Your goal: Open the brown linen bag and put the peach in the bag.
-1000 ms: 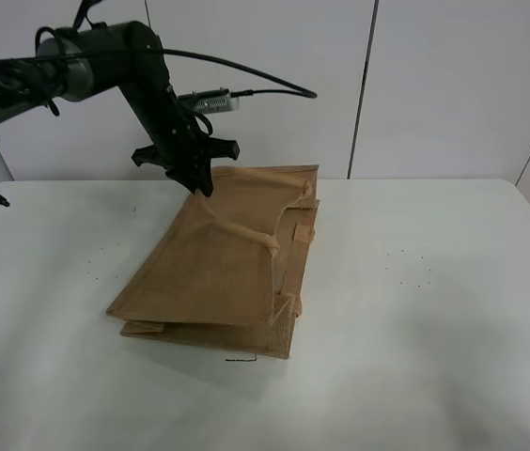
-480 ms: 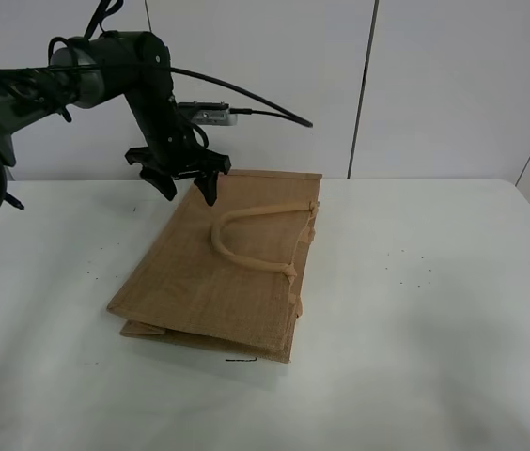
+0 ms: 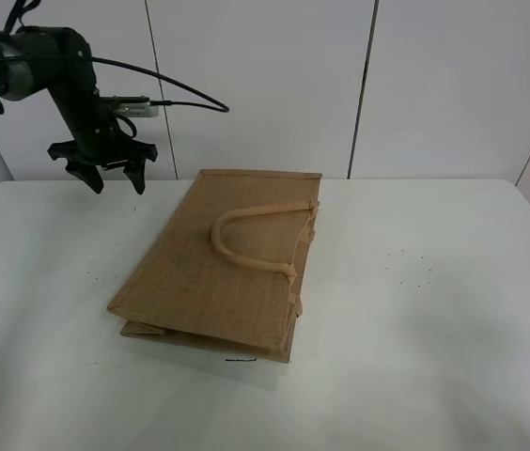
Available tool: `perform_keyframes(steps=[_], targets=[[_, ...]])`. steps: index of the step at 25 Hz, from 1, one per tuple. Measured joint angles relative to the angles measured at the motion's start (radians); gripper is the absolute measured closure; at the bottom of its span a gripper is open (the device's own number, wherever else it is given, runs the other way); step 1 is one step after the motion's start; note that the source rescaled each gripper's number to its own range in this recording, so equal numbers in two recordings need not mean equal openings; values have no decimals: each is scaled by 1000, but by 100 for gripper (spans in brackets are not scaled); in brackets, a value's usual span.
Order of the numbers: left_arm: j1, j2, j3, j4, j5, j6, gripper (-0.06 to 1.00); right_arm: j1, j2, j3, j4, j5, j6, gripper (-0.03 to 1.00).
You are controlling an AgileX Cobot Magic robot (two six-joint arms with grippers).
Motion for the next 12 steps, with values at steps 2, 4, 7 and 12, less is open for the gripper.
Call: perform_keyframes(steps=[2,4,7,12], targets=[[28,-36,49,-9,0,0,-5,0,0,0,0,0,0,-3],[51,-83,105,-10,0,0,-5,0,0,0,0,0,0,-3],[60,-179,188,-7,1,0,-5,0,0,0,0,0,0,-3],[49,-403,358,-6,1,0,-5,0,0,0,0,0,0,-3]])
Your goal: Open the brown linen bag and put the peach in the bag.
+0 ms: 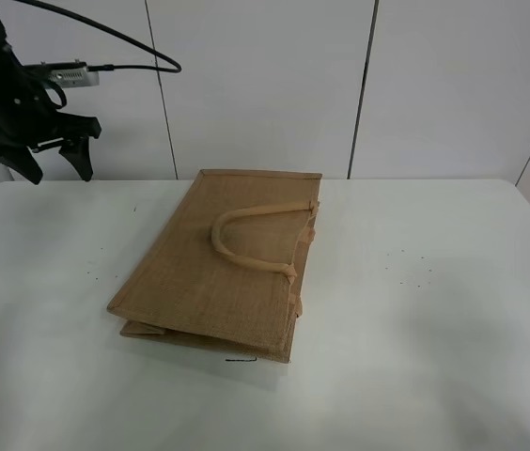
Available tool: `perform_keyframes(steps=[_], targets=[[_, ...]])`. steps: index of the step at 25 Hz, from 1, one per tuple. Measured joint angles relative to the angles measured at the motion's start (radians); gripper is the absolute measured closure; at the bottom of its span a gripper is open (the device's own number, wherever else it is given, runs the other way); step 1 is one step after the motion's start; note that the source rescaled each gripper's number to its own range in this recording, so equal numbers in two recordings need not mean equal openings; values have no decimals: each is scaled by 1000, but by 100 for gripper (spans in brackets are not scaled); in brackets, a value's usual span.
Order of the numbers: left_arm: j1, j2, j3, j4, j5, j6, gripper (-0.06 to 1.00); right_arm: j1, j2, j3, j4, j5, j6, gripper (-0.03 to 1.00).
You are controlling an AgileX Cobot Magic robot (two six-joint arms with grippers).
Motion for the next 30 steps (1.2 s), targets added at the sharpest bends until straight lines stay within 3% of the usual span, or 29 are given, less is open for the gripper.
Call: perform_keyframes(steps=[15,20,24,30], targets=[[-25,-948,826,30,-1,0,-4,0,0,0,0,0,0,-3],[-25,-1242,1096,30,-62,0,-3,0,0,0,0,0,0,-3],[-25,-1453,1228,30,-96,29,-3,0,0,0,0,0,0,-3],[-25,-1679,1237,30,-109,49,-3,0,0,0,0,0,0,-3]])
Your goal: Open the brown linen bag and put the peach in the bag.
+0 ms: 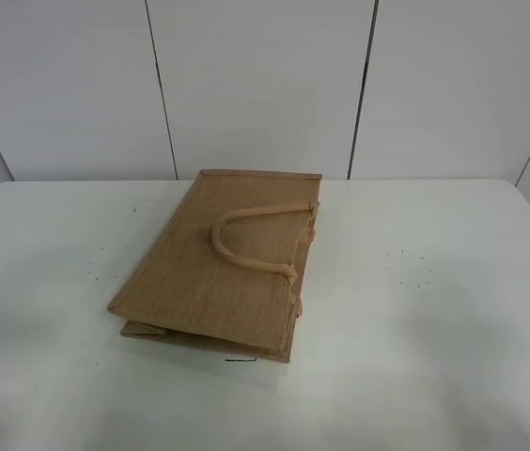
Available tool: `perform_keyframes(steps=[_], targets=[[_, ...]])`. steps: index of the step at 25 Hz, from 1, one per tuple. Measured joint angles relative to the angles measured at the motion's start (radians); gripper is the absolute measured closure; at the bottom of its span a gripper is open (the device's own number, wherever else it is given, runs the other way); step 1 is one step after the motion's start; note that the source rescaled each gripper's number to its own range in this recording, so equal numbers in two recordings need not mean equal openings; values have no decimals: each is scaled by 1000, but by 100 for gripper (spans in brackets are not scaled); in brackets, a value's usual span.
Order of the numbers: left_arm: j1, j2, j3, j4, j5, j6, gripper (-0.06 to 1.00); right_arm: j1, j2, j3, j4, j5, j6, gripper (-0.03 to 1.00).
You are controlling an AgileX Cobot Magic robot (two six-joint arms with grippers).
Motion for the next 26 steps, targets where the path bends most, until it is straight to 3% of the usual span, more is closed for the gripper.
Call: perform_keyframes(steps=[7,26], targets=[[0,-192,1,-4,-3,1,-3,0,0,0,0,0,0,-3],[0,-195,6,-8,-3,1,-3,0,0,0,0,0,0,-3]])
